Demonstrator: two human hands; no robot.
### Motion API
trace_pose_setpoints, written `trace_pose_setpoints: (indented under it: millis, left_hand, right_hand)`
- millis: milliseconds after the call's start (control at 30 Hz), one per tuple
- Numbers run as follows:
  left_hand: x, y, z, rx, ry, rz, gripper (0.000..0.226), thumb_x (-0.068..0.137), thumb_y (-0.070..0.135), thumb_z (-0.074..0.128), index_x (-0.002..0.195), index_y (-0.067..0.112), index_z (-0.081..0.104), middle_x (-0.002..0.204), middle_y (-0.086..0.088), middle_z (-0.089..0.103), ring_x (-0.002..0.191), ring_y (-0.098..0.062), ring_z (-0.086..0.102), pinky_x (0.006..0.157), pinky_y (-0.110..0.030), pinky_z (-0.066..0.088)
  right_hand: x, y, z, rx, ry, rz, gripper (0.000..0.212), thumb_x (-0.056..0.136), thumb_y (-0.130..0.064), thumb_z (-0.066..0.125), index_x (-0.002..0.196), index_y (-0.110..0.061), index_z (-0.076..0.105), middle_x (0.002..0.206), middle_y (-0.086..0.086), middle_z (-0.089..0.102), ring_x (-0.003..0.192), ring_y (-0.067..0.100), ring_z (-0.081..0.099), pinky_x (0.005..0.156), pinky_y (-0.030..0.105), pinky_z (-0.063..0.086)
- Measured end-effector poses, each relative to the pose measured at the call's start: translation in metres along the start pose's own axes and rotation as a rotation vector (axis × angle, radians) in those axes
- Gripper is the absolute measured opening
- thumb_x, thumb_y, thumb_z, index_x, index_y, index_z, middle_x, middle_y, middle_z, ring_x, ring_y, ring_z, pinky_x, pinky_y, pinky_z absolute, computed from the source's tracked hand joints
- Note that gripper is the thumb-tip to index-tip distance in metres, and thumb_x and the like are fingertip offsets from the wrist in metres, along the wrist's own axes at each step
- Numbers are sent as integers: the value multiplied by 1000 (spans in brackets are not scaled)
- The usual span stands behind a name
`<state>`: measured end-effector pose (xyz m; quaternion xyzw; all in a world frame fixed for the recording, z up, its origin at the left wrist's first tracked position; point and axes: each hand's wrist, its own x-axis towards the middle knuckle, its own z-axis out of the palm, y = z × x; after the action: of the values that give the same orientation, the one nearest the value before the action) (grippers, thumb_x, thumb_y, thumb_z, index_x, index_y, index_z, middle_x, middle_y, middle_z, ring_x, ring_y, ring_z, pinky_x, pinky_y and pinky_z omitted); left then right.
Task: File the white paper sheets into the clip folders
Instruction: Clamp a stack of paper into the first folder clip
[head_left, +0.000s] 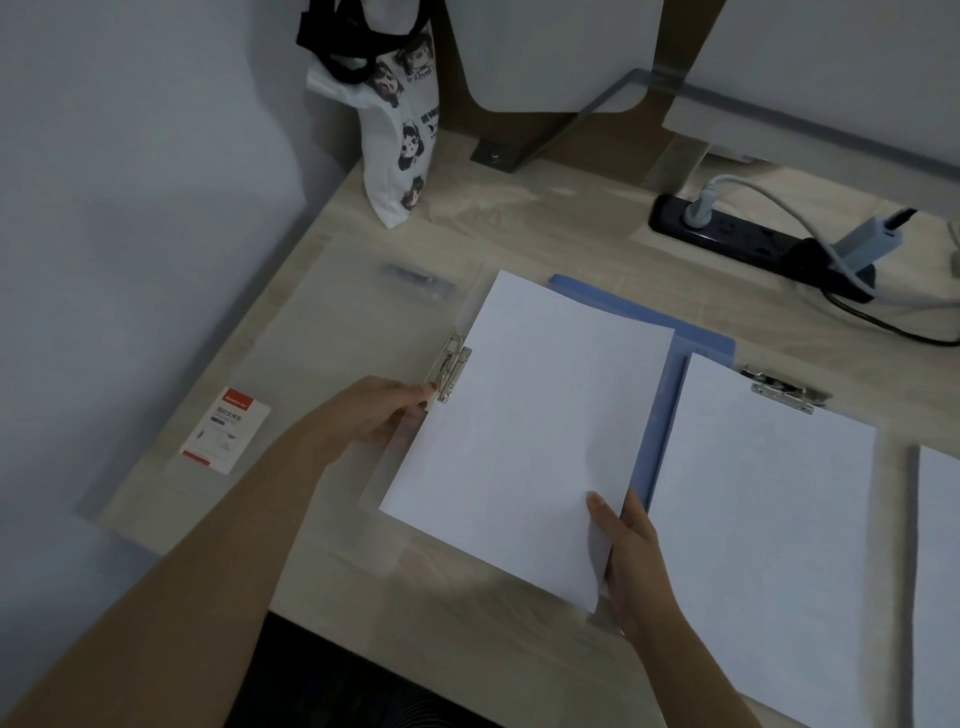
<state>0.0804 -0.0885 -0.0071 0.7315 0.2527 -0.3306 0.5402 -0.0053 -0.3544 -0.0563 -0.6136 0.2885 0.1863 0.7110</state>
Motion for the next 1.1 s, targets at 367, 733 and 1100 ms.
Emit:
trace_pose_setpoints:
  millis: [367,733,1100]
  left_hand:
    - [12,-19,12,42,197,202,14,89,23,58,86,10,61,71,7,59,56,4,55,50,-7,37]
    - [11,-30,9,-79,151,202,15,90,26,54,91,21,68,90,7,69,85,-9,60,72,-21,42]
    - [-90,34,64,-263,164,499,23,95,31,41,83,22,59,75,16,66,67,6,62,59,-8,48]
  right_hand:
    - [3,5,0,5,26,7,33,92,-19,51,123,-31,54,127,0,61,118,25,55,105,53,39]
    - [2,-17,12,-376,186,-114,43,91,-4,51,130,-13,36,108,0,48,104,23,51,89,29,39]
    - [-21,-66,-5,-740,-276,-101,56,92,-40,45,143,-26,27,156,-3,16,141,15,22,114,34,22]
